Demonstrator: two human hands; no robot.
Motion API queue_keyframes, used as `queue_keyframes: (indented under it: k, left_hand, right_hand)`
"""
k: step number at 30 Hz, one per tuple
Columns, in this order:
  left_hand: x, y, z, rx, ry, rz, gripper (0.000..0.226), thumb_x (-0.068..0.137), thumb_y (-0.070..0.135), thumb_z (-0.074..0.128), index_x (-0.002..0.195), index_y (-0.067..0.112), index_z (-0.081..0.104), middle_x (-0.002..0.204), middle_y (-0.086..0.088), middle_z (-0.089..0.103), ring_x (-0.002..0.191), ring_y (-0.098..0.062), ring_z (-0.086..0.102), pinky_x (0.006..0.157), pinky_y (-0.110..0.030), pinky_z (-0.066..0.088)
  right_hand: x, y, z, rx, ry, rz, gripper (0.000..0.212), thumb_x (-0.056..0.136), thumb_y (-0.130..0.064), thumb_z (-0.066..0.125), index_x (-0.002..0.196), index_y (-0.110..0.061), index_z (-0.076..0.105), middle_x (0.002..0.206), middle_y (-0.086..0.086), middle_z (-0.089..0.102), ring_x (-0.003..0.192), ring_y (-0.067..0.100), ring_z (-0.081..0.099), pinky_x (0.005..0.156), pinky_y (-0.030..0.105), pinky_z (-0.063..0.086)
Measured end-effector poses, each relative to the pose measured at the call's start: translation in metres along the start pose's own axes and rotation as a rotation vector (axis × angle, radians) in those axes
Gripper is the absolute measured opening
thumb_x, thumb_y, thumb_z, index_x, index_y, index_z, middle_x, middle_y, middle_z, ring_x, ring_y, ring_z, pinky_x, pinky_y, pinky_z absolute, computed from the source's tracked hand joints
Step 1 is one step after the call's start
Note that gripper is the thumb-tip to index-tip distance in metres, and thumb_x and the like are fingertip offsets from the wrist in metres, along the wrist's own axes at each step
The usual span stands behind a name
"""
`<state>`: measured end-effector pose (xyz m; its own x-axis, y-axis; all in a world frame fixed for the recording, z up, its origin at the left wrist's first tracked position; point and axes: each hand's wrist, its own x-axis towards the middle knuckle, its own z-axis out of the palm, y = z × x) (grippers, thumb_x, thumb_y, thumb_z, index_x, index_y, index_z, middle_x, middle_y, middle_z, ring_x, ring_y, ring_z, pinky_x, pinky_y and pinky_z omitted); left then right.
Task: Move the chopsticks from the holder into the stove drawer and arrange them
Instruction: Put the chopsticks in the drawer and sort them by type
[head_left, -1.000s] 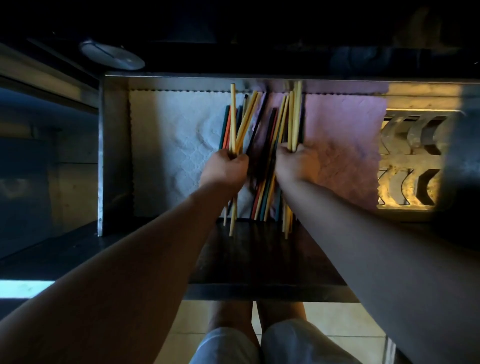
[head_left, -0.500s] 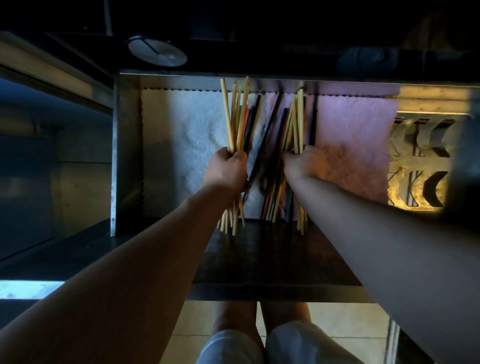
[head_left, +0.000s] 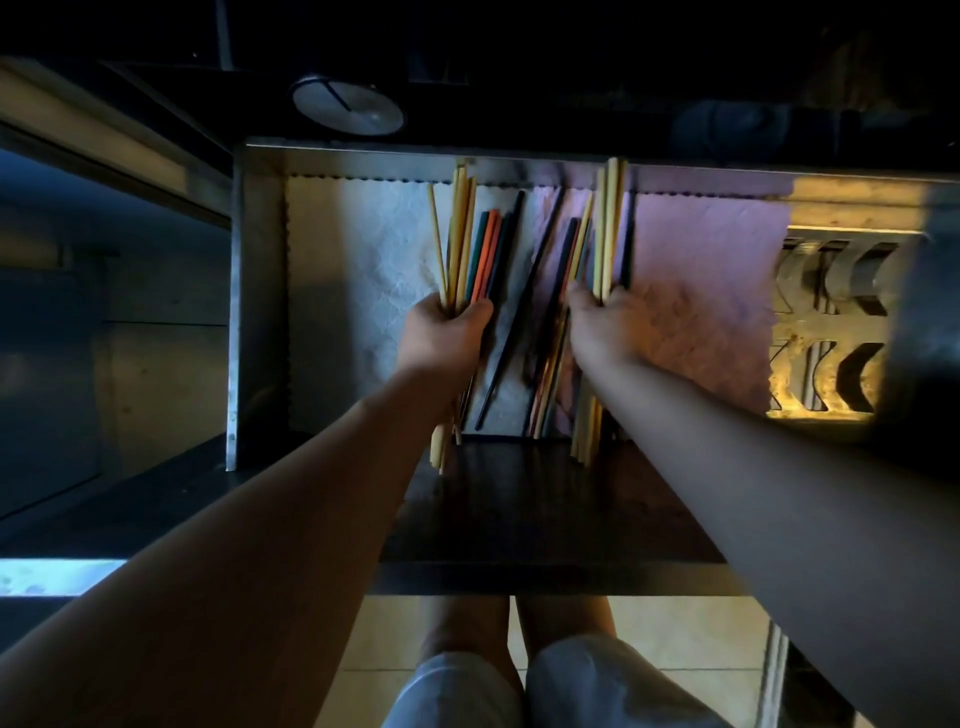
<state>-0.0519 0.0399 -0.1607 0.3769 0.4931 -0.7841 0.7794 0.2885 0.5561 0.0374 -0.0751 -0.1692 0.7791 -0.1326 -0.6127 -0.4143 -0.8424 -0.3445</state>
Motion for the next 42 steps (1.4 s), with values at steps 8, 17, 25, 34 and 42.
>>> queue_keyframes:
  k: [8,17,25,34,42]
  left_hand:
    - [0.017,-0.014,-0.005,0.151,0.184,0.06,0.015,0.089,0.025,0.058,0.088,0.011,0.065,0.062,0.003,0.055,0.052,-0.016,0.049,0.056,-0.028,0.041]
    - [0.019,-0.019,-0.004,0.214,0.18,0.025,0.009,0.086,0.02,0.06,0.091,0.014,0.067,0.067,0.002,0.058,0.065,-0.021,0.058,0.064,-0.03,0.05]
    - [0.021,-0.02,0.001,0.252,0.143,-0.054,0.01,0.078,0.016,0.059,0.083,0.011,0.067,0.063,-0.001,0.058,0.056,-0.021,0.054,0.049,-0.021,0.036]
    - [0.019,-0.01,0.006,0.234,0.1,-0.112,0.02,0.079,0.009,0.056,0.096,0.009,0.067,0.066,-0.004,0.058,0.061,-0.023,0.057,0.051,-0.021,0.04]
    - [0.011,-0.006,0.021,0.184,0.11,-0.16,0.024,0.079,0.013,0.057,0.099,0.008,0.069,0.083,-0.017,0.07,0.088,-0.038,0.07,0.07,-0.041,0.057]
  right_hand:
    - [0.006,0.004,0.016,-0.023,0.127,0.011,0.032,0.085,-0.03,0.063,0.105,-0.007,0.07,0.105,0.014,0.07,0.1,0.031,0.065,0.078,0.027,0.047]
    - [0.004,0.0,0.017,-0.042,0.158,0.032,0.031,0.085,-0.031,0.063,0.104,-0.008,0.07,0.105,0.013,0.07,0.101,0.031,0.065,0.078,0.026,0.047]
    - [0.002,-0.007,0.029,0.094,0.105,0.126,0.037,0.084,-0.034,0.07,0.102,-0.002,0.065,0.106,0.015,0.069,0.098,0.029,0.066,0.068,0.024,0.04]
    - [-0.005,-0.005,0.006,0.149,0.07,-0.001,0.019,0.087,-0.032,0.063,0.082,-0.013,0.064,0.072,0.001,0.057,0.069,0.019,0.053,0.047,0.025,0.029]
    - [-0.009,0.007,-0.009,0.522,-0.185,0.032,0.027,0.092,-0.028,0.056,0.069,-0.014,0.054,0.042,-0.003,0.051,0.029,0.007,0.041,0.037,0.017,0.032]
